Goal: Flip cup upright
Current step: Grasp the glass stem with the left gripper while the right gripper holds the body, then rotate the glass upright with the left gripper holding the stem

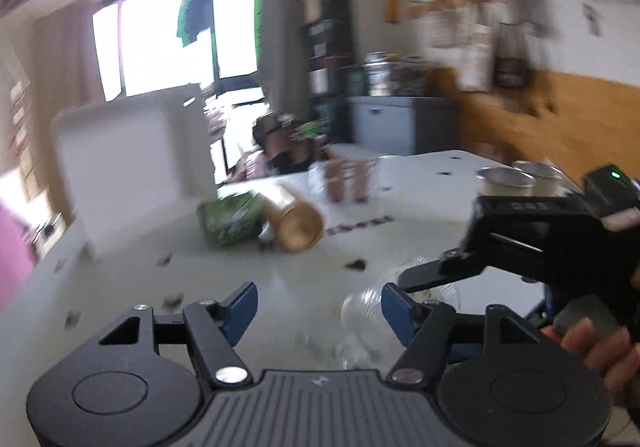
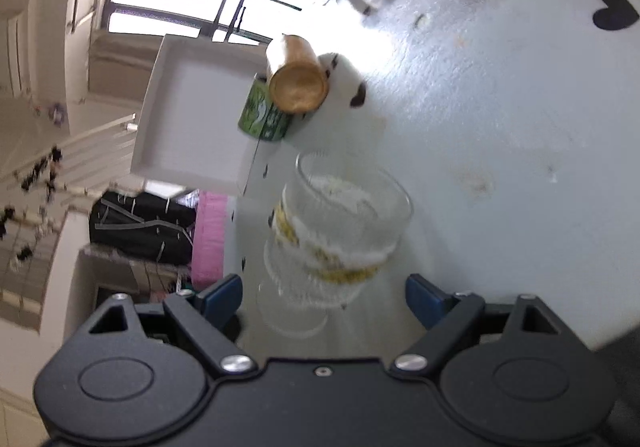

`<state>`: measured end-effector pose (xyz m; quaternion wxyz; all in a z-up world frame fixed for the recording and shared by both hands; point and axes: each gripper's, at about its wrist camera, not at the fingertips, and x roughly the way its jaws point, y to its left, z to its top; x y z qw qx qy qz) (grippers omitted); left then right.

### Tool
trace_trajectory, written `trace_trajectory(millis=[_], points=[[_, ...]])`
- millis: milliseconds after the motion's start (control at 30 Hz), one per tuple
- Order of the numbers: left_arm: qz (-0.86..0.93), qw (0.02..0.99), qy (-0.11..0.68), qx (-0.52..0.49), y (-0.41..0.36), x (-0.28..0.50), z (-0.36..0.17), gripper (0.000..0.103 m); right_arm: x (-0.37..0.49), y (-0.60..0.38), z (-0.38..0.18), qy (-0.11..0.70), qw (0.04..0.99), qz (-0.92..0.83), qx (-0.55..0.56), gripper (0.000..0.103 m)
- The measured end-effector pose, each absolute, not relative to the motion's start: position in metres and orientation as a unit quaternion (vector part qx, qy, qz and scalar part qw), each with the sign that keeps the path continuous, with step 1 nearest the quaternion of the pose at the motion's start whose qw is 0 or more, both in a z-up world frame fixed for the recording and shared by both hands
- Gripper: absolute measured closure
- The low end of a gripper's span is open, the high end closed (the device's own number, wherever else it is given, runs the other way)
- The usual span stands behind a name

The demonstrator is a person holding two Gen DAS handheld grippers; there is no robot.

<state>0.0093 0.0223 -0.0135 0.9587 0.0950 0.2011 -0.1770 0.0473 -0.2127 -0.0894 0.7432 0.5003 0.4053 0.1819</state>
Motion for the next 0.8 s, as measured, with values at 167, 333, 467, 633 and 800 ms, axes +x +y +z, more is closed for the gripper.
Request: trace_trajectory(millis=[167, 333, 467, 633, 800], points=[[-0.261, 0.916, 0.26, 0.163, 0.011, 0.052, -0.018, 0.047, 0.058, -0.217, -0.092, 0.398, 0.73, 0.168, 0.529, 0.015], [-0.307, 0.885, 0.279, 0.212, 0.003, 0.063, -0.008, 0.057, 0.075, -0.214, -0.088, 0.405, 0.738, 0.154, 0.518, 0.014], [-0.334, 0.862, 0.321, 0.205, 0.003, 0.073, -0.006, 0.057, 0.093, -0.21, -0.086, 0.412, 0.749, 0.145, 0.497, 0.015], [-0.324, 0.825, 0.42, 0.195, 0.003, 0.088, -0.017, 0.056, 0.109, -0.203, -0.084, 0.423, 0.759, 0.148, 0.472, 0.02], [-0.302, 0.794, 0.492, 0.19, -0.003, 0.097, -0.038, 0.057, 0.115, -0.196, -0.079, 0.442, 0.763, 0.159, 0.444, 0.021]])
